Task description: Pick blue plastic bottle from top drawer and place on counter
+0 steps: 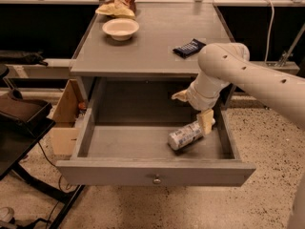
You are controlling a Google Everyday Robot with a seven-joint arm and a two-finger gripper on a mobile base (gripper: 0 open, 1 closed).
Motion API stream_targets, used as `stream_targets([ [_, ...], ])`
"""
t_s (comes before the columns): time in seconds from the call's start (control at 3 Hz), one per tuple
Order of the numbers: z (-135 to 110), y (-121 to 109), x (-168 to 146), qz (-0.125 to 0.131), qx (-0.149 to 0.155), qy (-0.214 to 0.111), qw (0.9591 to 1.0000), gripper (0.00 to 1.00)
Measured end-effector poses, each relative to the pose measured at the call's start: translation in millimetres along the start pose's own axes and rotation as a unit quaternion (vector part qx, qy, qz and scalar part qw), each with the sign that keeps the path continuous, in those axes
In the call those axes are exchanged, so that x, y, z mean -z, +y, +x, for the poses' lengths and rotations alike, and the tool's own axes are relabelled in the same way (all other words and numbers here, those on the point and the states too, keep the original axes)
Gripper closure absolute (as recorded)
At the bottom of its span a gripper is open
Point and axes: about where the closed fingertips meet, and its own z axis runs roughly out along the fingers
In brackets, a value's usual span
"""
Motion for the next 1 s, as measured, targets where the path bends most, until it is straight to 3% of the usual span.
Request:
stream_targets([
  [0.33,3.1,9.1,-21.4,-0.016,-0.001,-0.006,0.9999,0.00],
  [0.67,8.0,23.4,-37.3,-0.038,-0.007,0.009,0.9992,0.00],
  [1.0,13.7,36.3,-49.9,-0.037,-0.024,0.015,0.9989,0.00],
])
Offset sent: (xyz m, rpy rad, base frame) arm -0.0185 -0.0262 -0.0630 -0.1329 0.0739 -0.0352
